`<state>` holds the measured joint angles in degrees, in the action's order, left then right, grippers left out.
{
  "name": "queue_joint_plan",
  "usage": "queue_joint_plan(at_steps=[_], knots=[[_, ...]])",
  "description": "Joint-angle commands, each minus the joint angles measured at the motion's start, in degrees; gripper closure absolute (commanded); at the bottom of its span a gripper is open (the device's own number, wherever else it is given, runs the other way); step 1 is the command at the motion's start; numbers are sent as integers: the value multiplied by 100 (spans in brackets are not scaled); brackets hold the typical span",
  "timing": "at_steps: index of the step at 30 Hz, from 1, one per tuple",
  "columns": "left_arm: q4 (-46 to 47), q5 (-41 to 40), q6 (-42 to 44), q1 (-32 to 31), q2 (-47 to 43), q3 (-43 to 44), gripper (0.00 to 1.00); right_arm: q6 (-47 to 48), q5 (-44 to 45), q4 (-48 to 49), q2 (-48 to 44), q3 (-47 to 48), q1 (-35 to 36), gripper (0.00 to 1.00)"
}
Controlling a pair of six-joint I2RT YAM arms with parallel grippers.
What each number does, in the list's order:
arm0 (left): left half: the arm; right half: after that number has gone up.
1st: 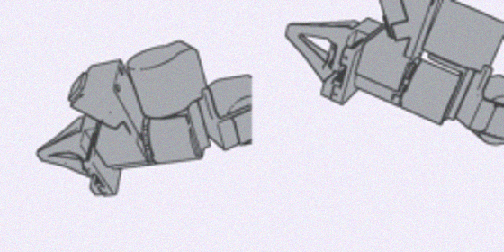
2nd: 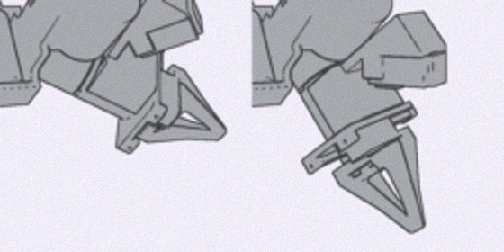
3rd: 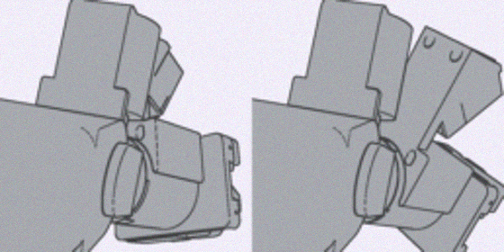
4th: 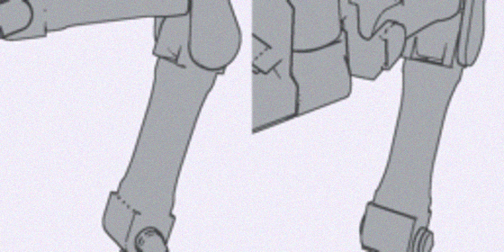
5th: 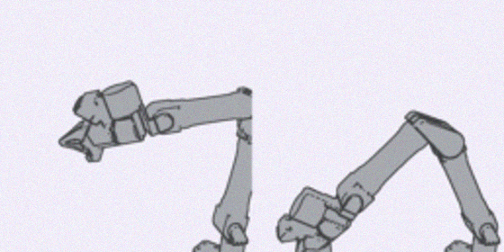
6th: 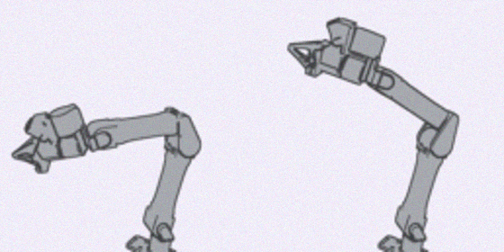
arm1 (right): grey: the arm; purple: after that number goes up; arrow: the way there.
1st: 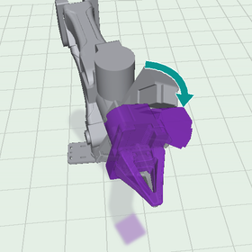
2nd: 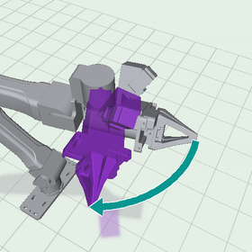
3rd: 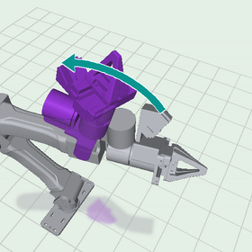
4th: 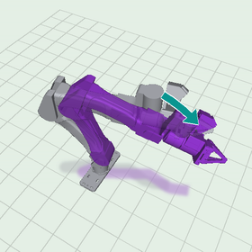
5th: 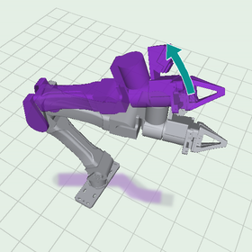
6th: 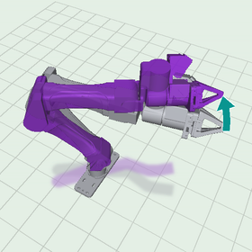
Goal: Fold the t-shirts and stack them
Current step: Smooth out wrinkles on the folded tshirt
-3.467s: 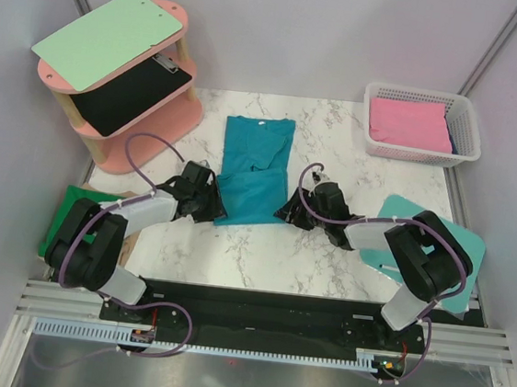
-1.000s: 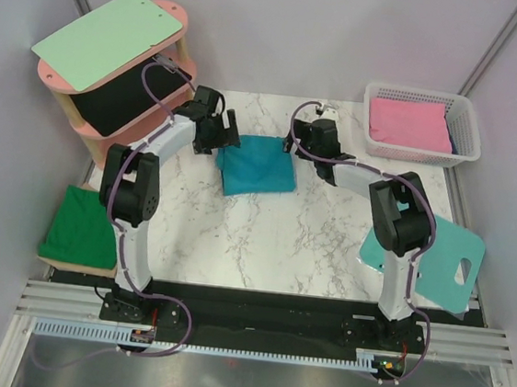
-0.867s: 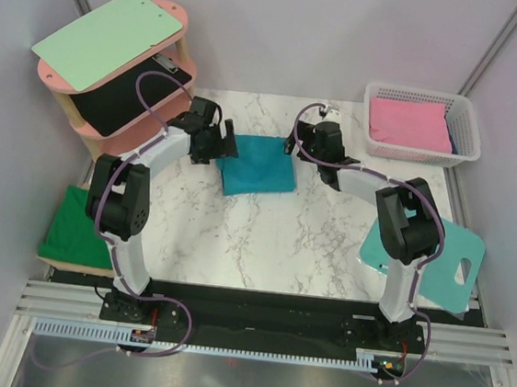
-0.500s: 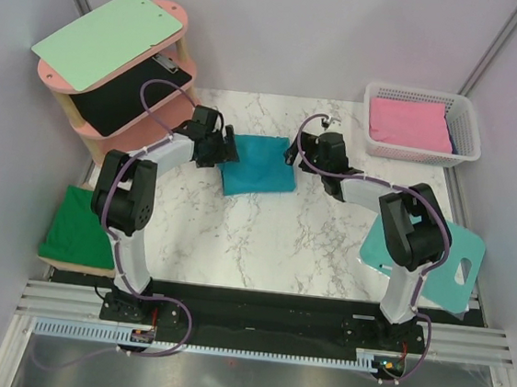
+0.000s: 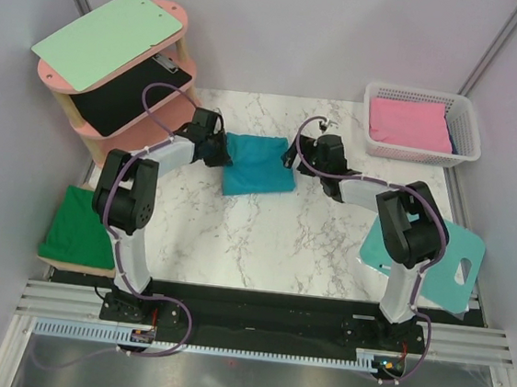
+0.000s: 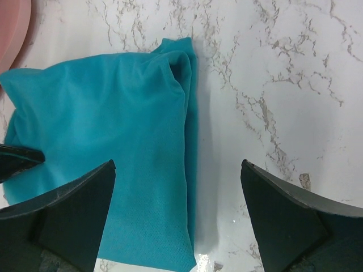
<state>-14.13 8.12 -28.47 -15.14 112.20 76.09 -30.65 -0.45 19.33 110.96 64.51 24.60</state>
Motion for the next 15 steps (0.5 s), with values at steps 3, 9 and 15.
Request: queue_joint_plan(at_steps=[3,9,15], knots=[[139,847,-1,2,-647,-156,96,-160,-254,202,268,79,10,2],[-212,727,-255,2,-297,-262,97,-178,-342,176,365,123,18,2],[-345,508,-220,-7,-233,-393,27,-108,-351,150,304,114,10,2]])
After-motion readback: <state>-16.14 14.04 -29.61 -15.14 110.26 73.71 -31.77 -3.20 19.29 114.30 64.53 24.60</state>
